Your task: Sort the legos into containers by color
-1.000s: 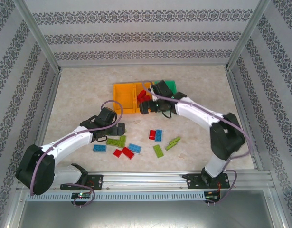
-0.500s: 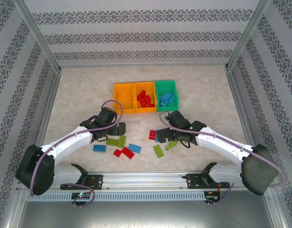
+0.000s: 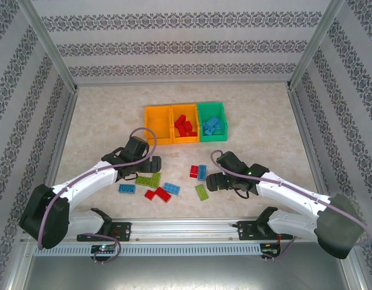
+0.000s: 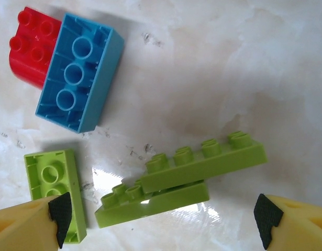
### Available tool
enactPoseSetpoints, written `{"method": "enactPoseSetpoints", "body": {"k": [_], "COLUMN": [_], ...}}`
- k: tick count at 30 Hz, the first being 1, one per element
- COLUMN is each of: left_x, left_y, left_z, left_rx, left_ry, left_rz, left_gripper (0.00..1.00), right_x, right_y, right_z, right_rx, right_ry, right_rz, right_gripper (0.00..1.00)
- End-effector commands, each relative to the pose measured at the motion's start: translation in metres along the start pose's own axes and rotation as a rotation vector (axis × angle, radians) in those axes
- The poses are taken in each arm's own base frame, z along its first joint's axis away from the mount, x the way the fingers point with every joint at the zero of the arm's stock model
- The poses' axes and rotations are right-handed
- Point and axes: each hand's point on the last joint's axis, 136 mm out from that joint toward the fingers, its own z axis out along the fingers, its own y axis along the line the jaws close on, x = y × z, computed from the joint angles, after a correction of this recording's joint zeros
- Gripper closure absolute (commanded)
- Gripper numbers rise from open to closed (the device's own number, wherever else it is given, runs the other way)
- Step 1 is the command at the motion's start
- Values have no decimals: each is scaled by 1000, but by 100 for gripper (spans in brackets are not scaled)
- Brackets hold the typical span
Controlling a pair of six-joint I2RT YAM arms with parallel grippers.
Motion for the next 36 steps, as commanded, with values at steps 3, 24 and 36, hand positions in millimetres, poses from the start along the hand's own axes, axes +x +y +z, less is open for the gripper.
{"method": "enactPoseSetpoints", "body": {"k": [3,24,36], "left_x": [-7,-4,-2], "left_y": [2,3,3], "left_z": [-3,-4,-3], "left_rx": [11,19,22], "left_ry": [-42,-51,-46], "left_rz": [-25,-31,-33], "left_gripper": [0,0,0], "right_x": [11,3,2], "right_y": [6,2,5], "right_z": [11,32,36], "right_rx": [-2,118,121], "right_ry": [40,31,19], "right_rz": [-17,-90,-113], "right_gripper": [8,17,31]}}
